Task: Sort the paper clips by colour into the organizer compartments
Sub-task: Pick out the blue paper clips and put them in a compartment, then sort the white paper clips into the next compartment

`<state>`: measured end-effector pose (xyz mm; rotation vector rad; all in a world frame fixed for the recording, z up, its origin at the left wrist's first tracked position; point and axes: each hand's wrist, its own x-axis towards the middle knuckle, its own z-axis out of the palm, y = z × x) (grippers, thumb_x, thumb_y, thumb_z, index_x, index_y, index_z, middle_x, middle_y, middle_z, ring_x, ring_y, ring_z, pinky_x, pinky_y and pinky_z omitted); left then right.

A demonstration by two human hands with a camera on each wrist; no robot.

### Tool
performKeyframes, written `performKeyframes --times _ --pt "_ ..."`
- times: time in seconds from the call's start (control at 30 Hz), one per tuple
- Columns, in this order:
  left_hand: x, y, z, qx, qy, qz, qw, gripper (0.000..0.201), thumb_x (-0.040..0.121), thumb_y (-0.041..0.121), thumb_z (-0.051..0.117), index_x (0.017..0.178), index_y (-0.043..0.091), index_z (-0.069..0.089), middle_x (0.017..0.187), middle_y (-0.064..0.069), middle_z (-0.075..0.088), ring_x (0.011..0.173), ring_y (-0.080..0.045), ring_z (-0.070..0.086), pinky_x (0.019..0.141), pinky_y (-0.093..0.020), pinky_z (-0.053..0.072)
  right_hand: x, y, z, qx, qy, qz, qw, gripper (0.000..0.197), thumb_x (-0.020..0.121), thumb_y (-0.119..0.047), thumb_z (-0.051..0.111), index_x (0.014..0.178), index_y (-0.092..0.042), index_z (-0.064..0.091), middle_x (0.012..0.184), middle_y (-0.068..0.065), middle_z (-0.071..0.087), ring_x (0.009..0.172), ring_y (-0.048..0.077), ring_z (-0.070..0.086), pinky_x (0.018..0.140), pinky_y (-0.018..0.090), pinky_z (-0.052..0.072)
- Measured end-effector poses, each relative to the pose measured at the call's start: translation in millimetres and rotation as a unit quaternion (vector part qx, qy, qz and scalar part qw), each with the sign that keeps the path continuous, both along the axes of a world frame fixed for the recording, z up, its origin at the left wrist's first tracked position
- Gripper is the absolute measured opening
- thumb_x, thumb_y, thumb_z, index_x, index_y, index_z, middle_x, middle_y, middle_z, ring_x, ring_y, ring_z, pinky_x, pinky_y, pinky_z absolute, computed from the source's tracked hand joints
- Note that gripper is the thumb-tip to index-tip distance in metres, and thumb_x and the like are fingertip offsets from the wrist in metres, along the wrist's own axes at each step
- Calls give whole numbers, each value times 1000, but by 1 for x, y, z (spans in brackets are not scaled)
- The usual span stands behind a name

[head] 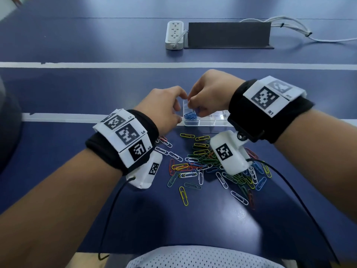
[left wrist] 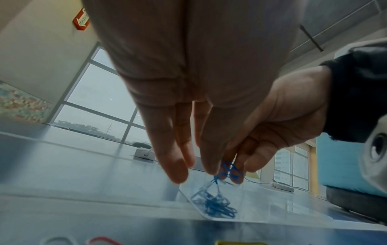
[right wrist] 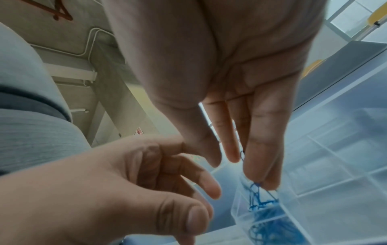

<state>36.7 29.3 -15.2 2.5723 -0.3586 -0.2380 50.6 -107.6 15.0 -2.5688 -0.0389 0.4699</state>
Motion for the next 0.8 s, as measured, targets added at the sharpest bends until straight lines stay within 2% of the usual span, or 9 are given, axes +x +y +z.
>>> performKeyframes --times 0.07,0.13,0.27,0.43,0.53,0.6,0.63,0.73,0.8 --pt "0 1 -2 17 2 -6 1000 42 81 15 66 120 24 55 97 5 62 84 -16 58 83 -31 52 -1 3 2 2 3 3 1000 24 80 -12 58 97 -4 74 88 13 75 80 24 70 87 40 56" --pt "0 1 -5 30 1 -12 999 41 82 17 64 122 23 56 101 4 62 83 -14 54 83 -30 50 -1 3 3 1 3 3 1000 25 81 -9 56 98 -4 73 91 13 75 89 26 71 88 42 56" --pt "-1 -2 -7 80 -11 -40 996 41 85 20 61 126 24 56 114 -4 58 92 -21 55 93 -32 46 -3 3 2 38 27 -19 999 33 82 0 47 106 -5 69 91 12 74 82 27 72 81 41 59" --pt "-4 -3 -8 131 -4 -58 990 36 89 25 54 124 30 58 119 -6 51 111 -29 54 99 -40 44 -7 1 3 64 63 -31 996 38 90 2 41 118 -13 61 95 12 69 84 29 66 79 44 58" --pt "-5 -3 -6 116 -10 -51 992 38 89 25 55 127 29 53 120 -6 50 109 -29 54 98 -40 44 -9 -4 0 23 31 -20 999 40 86 0 41 113 -14 67 98 12 70 86 34 69 75 44 60" --pt "-5 -3 -5 110 -15 -46 993 43 89 25 55 131 29 47 121 -5 51 109 -29 54 98 -41 44 -12 -6 -2 -18 17 9 1000 41 86 -3 40 111 -18 69 99 8 68 76 30 65 76 39 59" --pt "-5 -3 -6 114 -16 -47 992 45 89 25 55 132 30 46 122 -5 51 111 -28 53 99 -41 44 -13 -6 -3 -44 9 29 999 42 87 -5 40 113 -21 69 104 7 67 78 28 62 79 35 56" --pt "-5 -4 -7 129 -14 -55 990 46 90 26 52 134 32 45 123 -5 50 115 -27 52 98 -40 44 -15 -7 -6 -97 -16 74 992 45 88 -6 37 117 -25 67 125 6 63 109 28 57 96 32 47" --pt "-6 -4 -6 130 -18 -55 990 44 90 27 52 133 32 46 121 -5 51 111 -27 53 96 -39 45 -15 -10 -5 -102 -17 86 991 46 88 -6 37 117 -27 66 128 5 61 116 27 54 98 30 45"
